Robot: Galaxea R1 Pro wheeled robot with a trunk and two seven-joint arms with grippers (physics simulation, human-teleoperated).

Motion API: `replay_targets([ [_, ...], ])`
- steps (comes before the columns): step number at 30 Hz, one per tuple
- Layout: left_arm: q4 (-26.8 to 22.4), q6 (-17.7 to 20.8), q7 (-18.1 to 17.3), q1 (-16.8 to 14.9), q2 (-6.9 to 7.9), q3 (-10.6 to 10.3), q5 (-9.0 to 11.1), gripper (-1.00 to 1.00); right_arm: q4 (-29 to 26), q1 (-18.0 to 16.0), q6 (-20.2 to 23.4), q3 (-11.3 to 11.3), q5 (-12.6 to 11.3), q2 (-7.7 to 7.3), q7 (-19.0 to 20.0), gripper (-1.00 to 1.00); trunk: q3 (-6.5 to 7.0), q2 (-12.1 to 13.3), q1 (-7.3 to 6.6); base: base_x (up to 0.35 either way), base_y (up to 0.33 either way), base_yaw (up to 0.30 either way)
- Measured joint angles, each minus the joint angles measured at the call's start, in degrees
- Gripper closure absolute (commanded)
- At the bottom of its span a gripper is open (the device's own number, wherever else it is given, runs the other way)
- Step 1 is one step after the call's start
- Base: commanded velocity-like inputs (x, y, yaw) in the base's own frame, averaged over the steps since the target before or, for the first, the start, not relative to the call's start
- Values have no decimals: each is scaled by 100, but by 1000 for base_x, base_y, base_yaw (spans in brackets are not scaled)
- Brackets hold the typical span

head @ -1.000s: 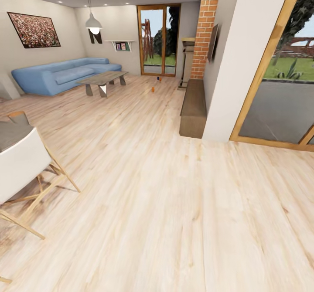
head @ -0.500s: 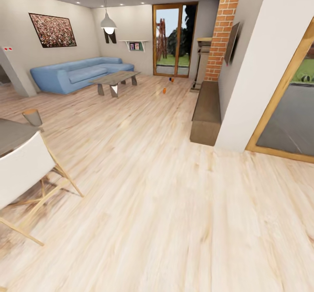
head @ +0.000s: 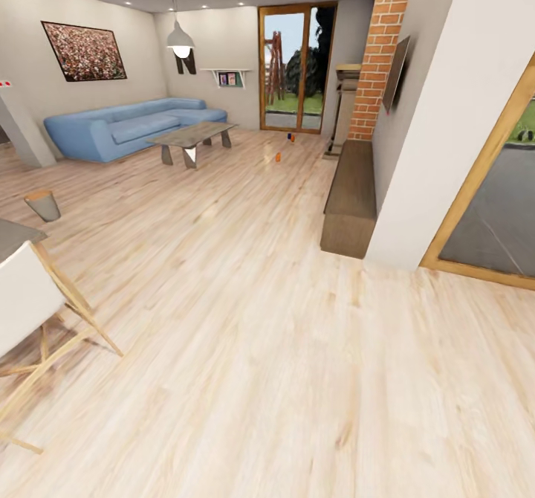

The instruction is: Put the three can of soda from the living room inside the tash can in the kitchen.

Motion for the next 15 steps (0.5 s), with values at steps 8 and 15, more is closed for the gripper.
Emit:
replay_targets([
  [8,-19,4,0,0,-4,-1,-3,-100,3,0,2,3,-1,0,0,-100,0,0,0,331,-177,0],
  [15,-71,13,0,0,-33,-7,-14,-100,25,0,2,-4,-1,-6,0,-100,0,0,0,331,-177,0],
])
